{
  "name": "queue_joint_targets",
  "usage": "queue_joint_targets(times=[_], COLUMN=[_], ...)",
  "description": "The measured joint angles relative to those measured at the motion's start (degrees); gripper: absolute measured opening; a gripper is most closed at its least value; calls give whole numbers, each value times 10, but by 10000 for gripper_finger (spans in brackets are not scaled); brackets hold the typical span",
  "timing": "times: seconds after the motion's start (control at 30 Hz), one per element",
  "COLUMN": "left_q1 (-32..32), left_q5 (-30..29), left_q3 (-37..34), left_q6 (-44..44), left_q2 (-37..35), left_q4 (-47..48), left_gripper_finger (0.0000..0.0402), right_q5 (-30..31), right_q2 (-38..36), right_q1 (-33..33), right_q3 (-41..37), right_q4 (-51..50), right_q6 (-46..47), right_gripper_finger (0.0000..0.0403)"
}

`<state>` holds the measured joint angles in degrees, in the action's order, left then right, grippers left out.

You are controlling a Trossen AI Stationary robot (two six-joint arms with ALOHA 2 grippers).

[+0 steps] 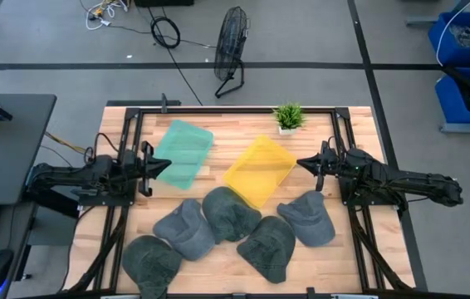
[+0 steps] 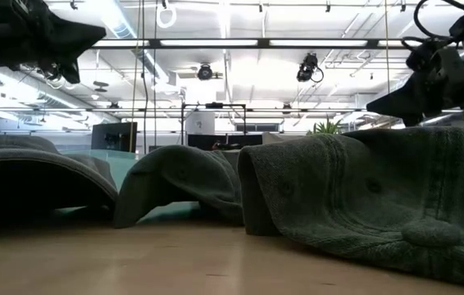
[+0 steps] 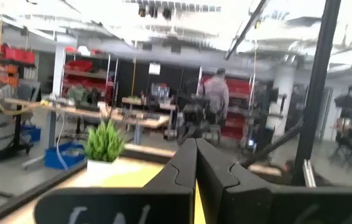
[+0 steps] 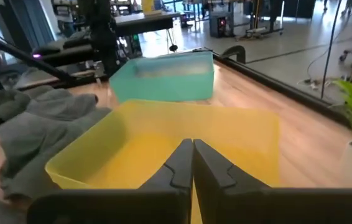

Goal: Pick & Place hat
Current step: Put the right blue cap into the yellow basket

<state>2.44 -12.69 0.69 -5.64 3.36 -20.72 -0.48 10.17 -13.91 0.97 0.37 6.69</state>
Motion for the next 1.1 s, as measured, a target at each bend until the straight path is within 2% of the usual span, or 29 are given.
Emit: queue_joint_targets(times=[0.13, 0.27, 0.6, 0.73, 0.87, 0.97, 1.1], left_q1=[0, 0, 0, 0, 0, 0, 0], left_q5=[1, 4, 5, 4, 3, 3, 3], left_q3=[0, 4, 4, 5, 5, 5, 5], left_q6=[17, 5, 91, 105, 104, 104, 86], left_q2=[0, 0, 0, 0, 0, 0, 0], left_q4=[-25, -27, -48, -71, -75, -77, -80], left_gripper_finger=[6, 19, 137, 169, 176, 176, 177], right_q5=[5, 84, 95, 15, -63, -107, -109], right_q2=[0, 0, 0, 0, 0, 0, 16], right_q1=[0, 0, 0, 0, 0, 0, 0], right_q3=[0, 0, 0, 0, 1, 24, 69], right_q4=[10, 18, 39, 140, 269, 263, 223], right_q6=[-40, -12, -1, -17, -64, -66, -29], right_gripper_finger=[18, 18, 18, 18, 19, 27, 48])
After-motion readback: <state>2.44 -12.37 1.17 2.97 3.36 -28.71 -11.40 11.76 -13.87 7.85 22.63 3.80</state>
